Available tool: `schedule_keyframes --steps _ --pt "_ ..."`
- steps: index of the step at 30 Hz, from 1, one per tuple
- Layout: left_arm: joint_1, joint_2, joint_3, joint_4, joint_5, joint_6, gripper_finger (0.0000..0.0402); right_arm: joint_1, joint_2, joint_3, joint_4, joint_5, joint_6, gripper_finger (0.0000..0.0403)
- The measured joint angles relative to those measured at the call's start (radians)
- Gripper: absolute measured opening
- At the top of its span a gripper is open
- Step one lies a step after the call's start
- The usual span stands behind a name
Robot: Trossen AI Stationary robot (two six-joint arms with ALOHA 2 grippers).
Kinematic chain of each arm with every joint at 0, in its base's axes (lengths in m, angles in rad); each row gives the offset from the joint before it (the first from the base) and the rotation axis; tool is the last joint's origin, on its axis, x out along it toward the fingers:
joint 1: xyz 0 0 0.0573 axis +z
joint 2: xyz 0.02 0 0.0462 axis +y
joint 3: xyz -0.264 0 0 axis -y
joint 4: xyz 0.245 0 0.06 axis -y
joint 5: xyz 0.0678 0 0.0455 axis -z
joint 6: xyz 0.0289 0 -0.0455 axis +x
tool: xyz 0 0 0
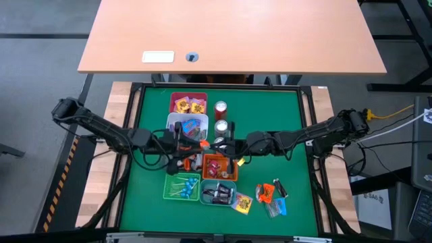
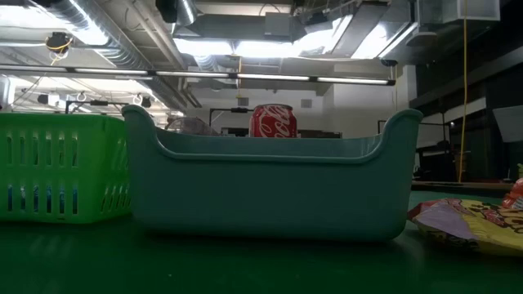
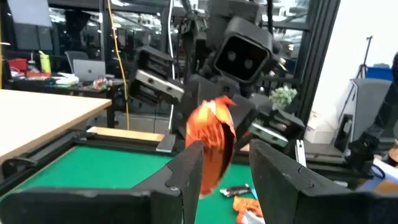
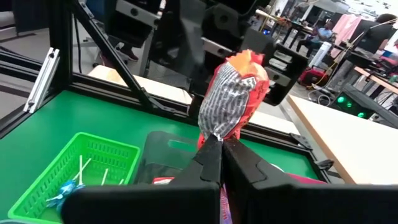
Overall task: Sort candy
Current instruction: Put the orange chocolate into the black bin
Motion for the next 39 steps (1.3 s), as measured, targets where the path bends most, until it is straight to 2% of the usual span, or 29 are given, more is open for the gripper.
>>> schedule_keyframes --steps 19,25,28,39 --pt "0.07 0.0 0.0 0.006 0.012 0.0 0.0121 0.0 0.0 0.0 0.002 0.046 0.013 0.0005" --pt "0.072 0.0 0.0 0.008 0.068 0.068 0.012 0.0 0.0 0.0 0.003 0.046 0.015 0.0005" --pt "0.072 0.0 0.0 0.01 0.072 0.08 0.0106 0.0 0.0 0.0 0.003 0.045 0.016 0.0005" --pt "0.072 0.0 0.0 0.01 0.078 0.092 0.0013 0.0 0.001 0.0 0.002 0.045 0.016 0.0005"
